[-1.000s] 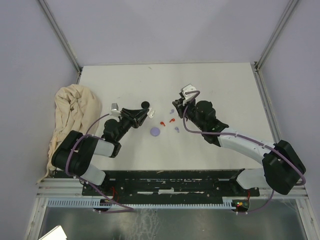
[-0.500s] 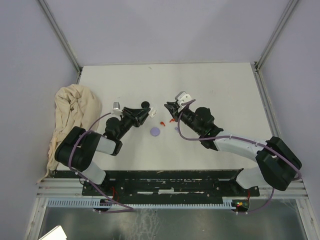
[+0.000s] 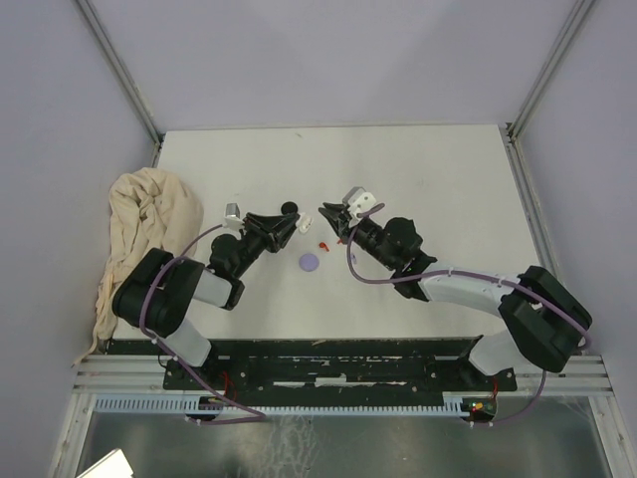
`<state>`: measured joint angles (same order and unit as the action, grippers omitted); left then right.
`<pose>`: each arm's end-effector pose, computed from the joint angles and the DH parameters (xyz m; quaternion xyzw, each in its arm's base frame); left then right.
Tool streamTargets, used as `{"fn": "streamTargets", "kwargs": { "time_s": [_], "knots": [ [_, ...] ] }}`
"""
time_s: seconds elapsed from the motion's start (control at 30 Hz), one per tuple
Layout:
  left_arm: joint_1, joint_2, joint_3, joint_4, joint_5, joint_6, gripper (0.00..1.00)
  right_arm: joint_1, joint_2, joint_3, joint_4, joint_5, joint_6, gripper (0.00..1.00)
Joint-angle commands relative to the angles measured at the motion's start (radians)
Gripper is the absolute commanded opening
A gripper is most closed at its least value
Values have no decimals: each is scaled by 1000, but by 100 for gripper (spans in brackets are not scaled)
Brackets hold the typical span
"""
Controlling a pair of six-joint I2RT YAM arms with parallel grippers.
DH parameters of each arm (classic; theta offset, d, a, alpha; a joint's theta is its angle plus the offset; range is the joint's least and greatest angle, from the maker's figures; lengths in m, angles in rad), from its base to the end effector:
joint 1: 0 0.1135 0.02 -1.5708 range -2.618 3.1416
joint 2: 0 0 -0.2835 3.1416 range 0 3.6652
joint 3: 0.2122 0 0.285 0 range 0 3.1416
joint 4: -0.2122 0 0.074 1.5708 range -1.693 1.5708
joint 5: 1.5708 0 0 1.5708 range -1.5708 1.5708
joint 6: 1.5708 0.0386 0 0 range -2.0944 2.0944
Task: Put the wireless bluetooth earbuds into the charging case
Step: Place the earbud in the charging case.
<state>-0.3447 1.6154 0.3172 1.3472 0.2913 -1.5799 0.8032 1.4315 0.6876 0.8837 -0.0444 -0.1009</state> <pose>0.2563 -0.1038 0.1500 -0.3094 0.6171 -0.6451 0.3275 0.2333 0.2442 0.2654 -0.3015 0.5826 0.2732 0.7035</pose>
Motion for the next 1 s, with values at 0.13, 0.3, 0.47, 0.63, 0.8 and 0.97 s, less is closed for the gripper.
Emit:
{"fn": "streamTargets", "kwargs": {
  "time_s": [0.13, 0.3, 0.47, 0.63, 0.8, 0.97],
  "knots": [
    [-5, 24, 20, 121, 11, -59, 3, 37, 53, 0, 164, -16, -28, 1],
    [-6, 3, 21, 106, 10, -59, 3, 53, 83, 6, 197, -24, -38, 1],
    [-9, -1, 25, 95, 8, -59, 3, 72, 110, 8, 219, -35, -50, 1],
    [-13, 0, 28, 98, 5, -70, 3, 86, 140, 0, 263, -34, -71, 1],
    [-19, -2, 31, 101, 2, -81, 3, 91, 186, -2, 321, -28, -76, 1],
    [-20, -15, 27, 100, 3, -87, 3, 93, 218, -1, 357, -18, -85, 1]
  ]
}}
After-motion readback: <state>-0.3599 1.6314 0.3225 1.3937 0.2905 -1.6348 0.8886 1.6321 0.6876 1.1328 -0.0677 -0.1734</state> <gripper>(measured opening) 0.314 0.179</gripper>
